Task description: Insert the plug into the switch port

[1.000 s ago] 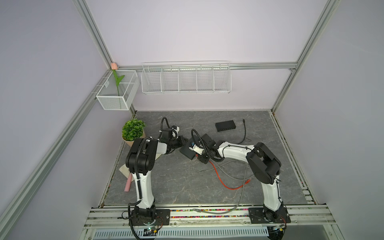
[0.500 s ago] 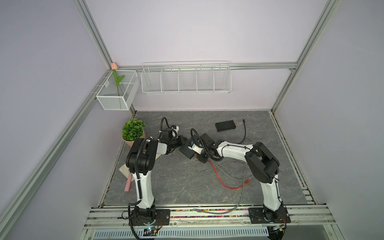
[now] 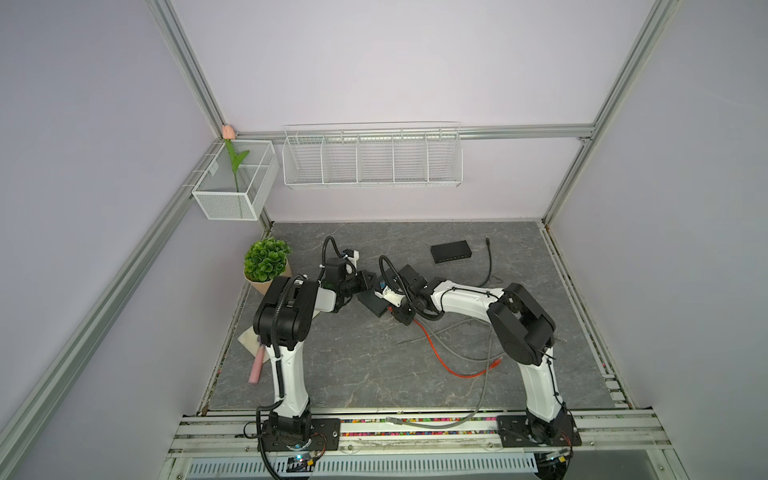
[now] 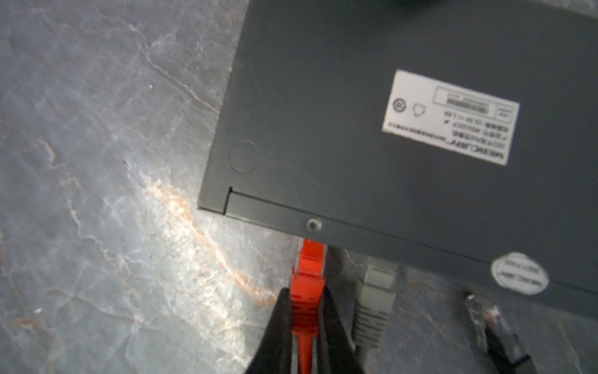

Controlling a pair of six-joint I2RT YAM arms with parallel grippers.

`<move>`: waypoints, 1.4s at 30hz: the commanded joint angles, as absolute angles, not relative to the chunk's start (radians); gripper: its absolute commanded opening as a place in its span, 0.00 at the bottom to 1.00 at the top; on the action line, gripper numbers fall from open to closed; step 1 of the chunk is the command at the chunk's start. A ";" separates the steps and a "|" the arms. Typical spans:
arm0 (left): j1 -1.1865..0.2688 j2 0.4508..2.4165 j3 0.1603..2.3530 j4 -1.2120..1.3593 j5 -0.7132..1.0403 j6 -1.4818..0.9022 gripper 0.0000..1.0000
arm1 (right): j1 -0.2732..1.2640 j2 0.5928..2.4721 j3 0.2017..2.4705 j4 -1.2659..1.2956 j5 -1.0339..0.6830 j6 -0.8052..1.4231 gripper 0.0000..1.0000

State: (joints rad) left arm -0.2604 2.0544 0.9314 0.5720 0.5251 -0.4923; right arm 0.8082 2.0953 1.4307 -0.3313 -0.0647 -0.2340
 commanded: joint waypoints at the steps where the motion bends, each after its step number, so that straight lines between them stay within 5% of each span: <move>1: -0.333 2.124 0.861 0.433 0.639 -0.502 0.11 | 0.823 2.128 1.474 -0.146 -0.044 -0.170 0.07; 34: -0.335 2.240 0.805 0.656 0.709 -0.590 0.11 | 0.839 2.221 1.584 -0.075 -0.086 0.032 0.08; 39: -0.287 2.195 0.792 0.677 0.715 -0.626 0.10 | 0.851 2.180 1.571 -0.143 -0.031 -0.031 0.42; 42: -0.256 2.142 0.785 0.726 0.730 -0.691 0.10 | 0.861 2.135 1.557 -0.191 0.011 -0.077 0.51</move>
State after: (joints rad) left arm -0.2398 2.1311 0.8593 0.9005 0.6060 -0.6037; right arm 0.8455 2.1582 1.5482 -0.3820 -0.0170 -0.0265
